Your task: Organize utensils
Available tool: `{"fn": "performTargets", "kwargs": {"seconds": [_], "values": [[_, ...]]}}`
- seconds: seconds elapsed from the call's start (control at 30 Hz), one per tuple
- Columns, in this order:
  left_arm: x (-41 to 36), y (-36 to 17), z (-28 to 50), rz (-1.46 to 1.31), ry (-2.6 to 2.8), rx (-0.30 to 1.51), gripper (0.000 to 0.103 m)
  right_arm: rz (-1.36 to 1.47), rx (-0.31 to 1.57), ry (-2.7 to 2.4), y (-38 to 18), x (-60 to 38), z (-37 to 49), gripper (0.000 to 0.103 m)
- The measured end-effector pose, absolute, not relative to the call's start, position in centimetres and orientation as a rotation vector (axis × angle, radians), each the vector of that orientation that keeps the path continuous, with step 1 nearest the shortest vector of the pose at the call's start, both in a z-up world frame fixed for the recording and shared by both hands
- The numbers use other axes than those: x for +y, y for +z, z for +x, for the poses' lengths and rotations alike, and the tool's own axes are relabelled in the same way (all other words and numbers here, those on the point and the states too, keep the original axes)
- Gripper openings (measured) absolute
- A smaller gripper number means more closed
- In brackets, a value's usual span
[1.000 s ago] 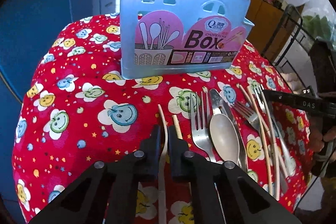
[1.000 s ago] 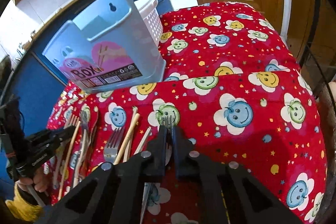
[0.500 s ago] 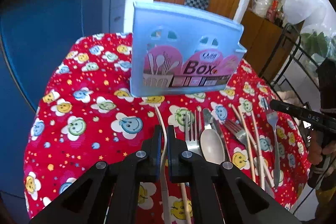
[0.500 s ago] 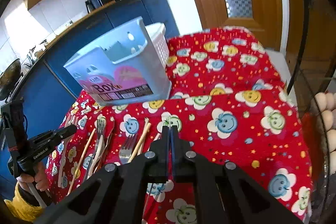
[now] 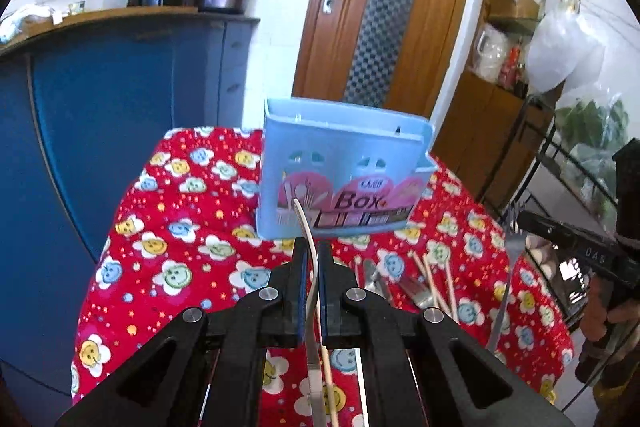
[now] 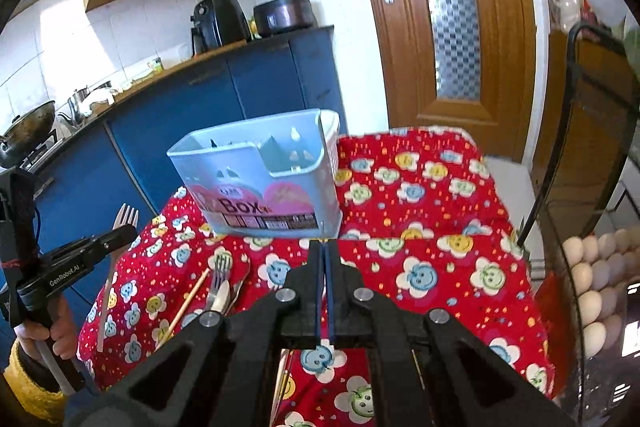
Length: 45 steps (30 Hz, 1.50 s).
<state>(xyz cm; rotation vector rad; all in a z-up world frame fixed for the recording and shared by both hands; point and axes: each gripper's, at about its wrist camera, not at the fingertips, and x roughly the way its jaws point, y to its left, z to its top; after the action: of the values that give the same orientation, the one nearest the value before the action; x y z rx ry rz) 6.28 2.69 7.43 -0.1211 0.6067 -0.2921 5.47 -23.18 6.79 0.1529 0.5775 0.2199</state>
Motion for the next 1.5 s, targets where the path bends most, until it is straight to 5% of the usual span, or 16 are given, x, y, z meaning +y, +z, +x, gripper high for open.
{"fn": "performTargets", "kwargs": {"seconds": [0.6, 1.5], "values": [[2.6, 11.8, 7.7, -0.172, -0.279, 0.489, 0.004, 0.109, 0.423, 0.179, 12.4, -23.3, 5.6, 0.002], [1.4, 17.1, 21.2, -0.217, -0.064, 0.137, 0.004, 0.075, 0.296, 0.151, 19.2, -22.2, 14.4, 0.002]]}}
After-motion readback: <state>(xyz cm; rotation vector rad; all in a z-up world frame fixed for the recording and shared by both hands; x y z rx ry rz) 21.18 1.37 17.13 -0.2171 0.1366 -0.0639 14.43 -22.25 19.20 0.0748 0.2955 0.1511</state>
